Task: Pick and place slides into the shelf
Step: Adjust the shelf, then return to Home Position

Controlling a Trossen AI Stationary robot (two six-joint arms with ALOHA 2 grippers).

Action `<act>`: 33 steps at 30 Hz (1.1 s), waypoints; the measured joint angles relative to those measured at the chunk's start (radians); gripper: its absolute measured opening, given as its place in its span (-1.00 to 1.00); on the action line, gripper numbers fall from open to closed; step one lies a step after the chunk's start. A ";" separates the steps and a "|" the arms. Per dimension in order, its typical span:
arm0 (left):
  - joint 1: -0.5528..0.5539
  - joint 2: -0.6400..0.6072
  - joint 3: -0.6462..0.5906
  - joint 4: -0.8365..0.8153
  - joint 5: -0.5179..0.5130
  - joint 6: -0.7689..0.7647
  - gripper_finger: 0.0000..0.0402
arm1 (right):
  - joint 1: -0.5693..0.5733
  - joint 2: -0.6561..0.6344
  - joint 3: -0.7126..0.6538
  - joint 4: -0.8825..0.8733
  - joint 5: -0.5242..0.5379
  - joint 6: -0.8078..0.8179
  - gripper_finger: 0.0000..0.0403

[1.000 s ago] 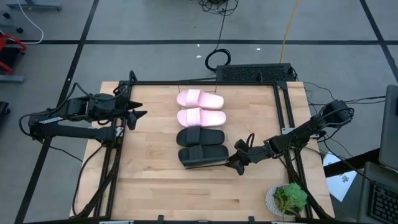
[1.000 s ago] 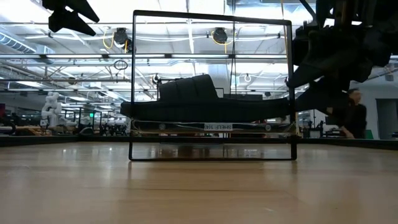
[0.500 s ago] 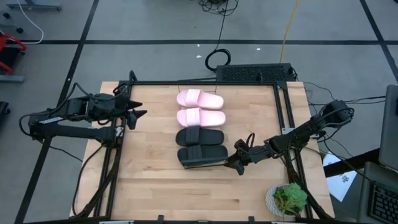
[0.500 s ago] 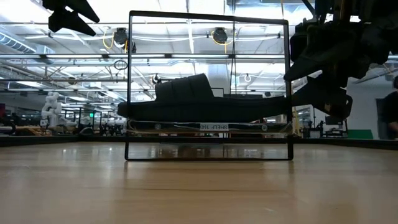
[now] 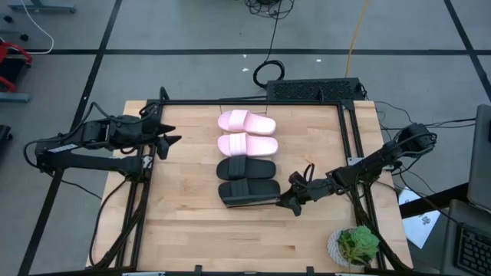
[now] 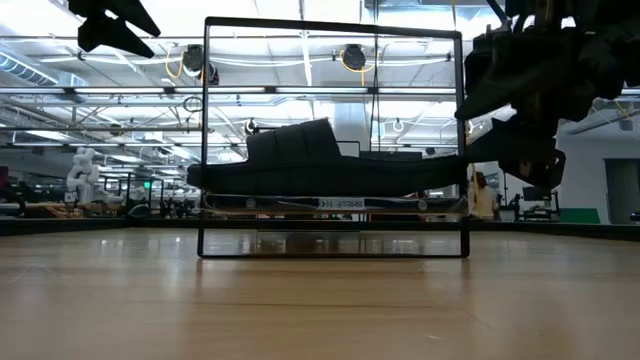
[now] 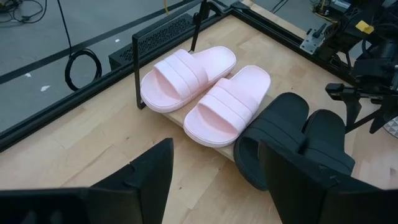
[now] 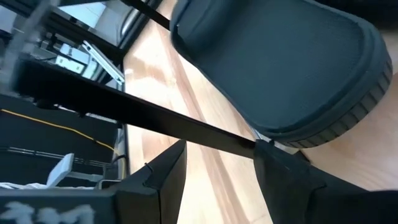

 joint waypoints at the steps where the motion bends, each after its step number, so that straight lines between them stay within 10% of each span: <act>1: 0.000 0.000 0.000 0.000 0.000 0.000 0.17 | 0.000 0.000 0.000 0.008 0.000 0.000 -0.14; 17: 0.000 0.000 0.000 -0.002 -0.001 0.011 0.17 | 0.008 0.116 0.026 0.143 -0.106 0.046 -0.14; 25: 0.011 -0.020 0.000 -0.160 -0.027 0.016 0.17 | 0.028 0.047 0.025 -0.103 -0.266 0.130 -0.14; 33: 0.046 -0.120 0.045 -0.198 0.002 0.019 0.17 | -0.001 -0.150 0.025 -0.311 -0.140 0.130 -0.14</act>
